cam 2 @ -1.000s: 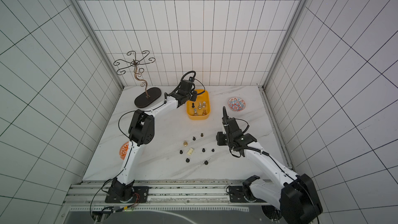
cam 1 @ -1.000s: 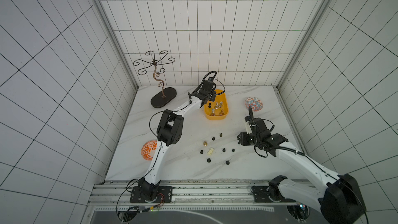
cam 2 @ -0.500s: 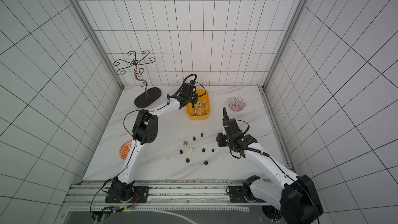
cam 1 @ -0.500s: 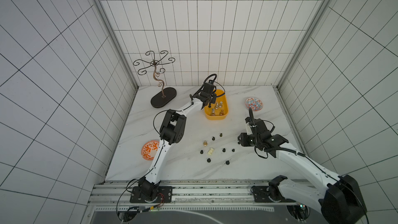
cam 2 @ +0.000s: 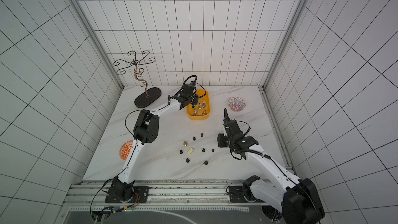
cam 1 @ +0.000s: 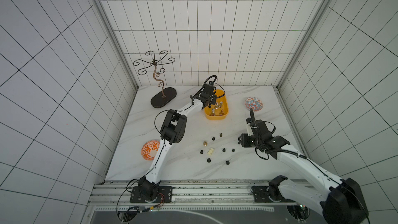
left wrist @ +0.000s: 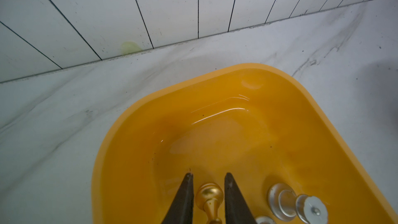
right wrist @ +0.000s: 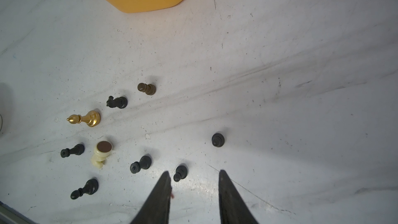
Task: Put the chess pieces into the storage box
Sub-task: Place the chess piece in the storage box.
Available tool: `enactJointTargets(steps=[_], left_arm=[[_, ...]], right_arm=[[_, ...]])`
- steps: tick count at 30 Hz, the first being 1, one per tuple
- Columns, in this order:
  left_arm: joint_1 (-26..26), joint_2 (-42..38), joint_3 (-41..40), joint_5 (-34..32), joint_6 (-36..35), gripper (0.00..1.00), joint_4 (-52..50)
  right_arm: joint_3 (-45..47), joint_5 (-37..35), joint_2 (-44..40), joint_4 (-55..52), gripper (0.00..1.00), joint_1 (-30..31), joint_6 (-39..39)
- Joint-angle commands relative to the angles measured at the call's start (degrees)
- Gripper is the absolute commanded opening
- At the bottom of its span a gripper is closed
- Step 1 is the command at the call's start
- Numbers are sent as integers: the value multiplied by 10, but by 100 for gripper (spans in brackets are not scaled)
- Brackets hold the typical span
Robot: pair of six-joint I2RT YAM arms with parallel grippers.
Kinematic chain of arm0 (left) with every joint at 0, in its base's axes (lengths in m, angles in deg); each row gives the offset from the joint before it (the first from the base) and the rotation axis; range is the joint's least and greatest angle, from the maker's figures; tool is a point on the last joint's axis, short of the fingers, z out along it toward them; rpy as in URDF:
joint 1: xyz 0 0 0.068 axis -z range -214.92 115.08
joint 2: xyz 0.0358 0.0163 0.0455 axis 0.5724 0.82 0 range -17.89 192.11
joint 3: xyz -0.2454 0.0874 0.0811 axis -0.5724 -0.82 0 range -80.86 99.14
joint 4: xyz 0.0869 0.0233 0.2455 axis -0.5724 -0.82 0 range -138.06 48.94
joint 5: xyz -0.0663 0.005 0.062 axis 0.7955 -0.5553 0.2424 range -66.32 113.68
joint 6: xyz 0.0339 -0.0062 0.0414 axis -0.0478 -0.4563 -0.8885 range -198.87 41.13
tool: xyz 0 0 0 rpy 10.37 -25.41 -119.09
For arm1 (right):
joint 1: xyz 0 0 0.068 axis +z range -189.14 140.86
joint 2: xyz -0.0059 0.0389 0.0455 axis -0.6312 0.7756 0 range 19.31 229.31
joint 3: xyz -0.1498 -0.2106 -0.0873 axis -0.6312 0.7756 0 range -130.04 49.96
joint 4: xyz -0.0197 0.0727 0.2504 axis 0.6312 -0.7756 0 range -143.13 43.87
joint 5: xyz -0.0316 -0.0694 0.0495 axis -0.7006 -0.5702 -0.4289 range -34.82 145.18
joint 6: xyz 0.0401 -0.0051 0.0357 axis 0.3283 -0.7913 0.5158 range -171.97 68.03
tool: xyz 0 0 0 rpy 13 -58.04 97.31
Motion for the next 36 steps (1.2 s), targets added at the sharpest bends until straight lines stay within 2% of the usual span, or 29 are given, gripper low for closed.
enactJointTargets(steps=[1, 11, 18, 27, 36], left_arm=[[-2, 3, 12, 4, 1, 32, 13], [-3, -30, 15, 5, -2, 32, 16], [-2, -90, -13, 18, 1, 33, 25], [-3, -227, -127, 27, 1, 35, 48], [-3, -399, -324, -3, 25, 36, 54]], right_arm=[[27, -1, -7, -14, 38, 2, 9], [27, -2, -13, -17, 38, 2, 10], [26, -7, -23, -17, 38, 1, 10], [27, -18, -46, -14, 38, 2, 6], [42, -6, -65, 12, 38, 4, -5]])
